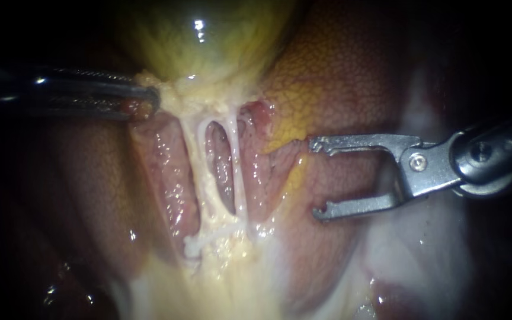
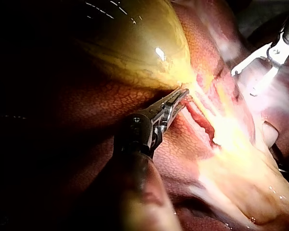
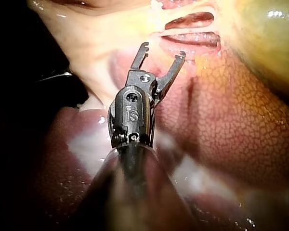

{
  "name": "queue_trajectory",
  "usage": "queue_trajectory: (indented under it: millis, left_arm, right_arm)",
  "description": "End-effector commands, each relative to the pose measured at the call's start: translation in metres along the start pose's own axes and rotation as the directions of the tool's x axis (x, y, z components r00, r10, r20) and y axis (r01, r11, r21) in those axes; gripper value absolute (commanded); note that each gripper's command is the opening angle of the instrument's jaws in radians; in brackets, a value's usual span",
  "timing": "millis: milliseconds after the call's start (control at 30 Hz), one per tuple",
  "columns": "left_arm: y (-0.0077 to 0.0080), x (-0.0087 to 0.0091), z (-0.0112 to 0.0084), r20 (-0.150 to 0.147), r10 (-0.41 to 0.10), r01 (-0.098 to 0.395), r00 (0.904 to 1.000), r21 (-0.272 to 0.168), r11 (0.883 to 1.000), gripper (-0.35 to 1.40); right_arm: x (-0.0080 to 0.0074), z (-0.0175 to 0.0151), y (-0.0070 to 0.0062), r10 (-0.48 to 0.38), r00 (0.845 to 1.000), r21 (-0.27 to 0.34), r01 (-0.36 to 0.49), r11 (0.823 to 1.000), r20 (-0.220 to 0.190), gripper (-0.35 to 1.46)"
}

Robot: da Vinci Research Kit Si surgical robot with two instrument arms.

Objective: Going back first clip left tube

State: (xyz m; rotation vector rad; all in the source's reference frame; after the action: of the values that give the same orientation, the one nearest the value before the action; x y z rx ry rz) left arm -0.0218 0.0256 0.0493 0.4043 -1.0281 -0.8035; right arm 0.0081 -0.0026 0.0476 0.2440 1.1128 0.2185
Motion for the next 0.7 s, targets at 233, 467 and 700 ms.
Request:
queue_trajectory:
  millis: [233, 467, 700]
  left_arm:
    - [0.0008, 0.0005, 0.0025, 0.003, 0.005, -0.005, 1.0000, -0.004, 1.000, -0.35]
    - [0.0022, 0.0012, 0.0043, 0.004, 0.011, -0.011, 0.9999, -0.003, 1.000, -0.35]
    - [0.0025, 0.0018, 0.0054, 0.004, 0.010, -0.010, 0.9999, 0.006, 1.000, -0.35]
  right_arm:
    - [-0.0001, -0.0002, -0.0001, -0.001, 1.000, 0.001, 0.001, 1.000, -0.001, 0.50]
    - [-0.0002, -0.0003, -0.0002, -0.001, 1.000, 0.002, 0.001, 1.000, -0.001, 0.50]
    - [-0.0002, -0.0003, -0.0002, -0.002, 1.000, 0.002, 0.002, 1.000, -0.001, 0.50]
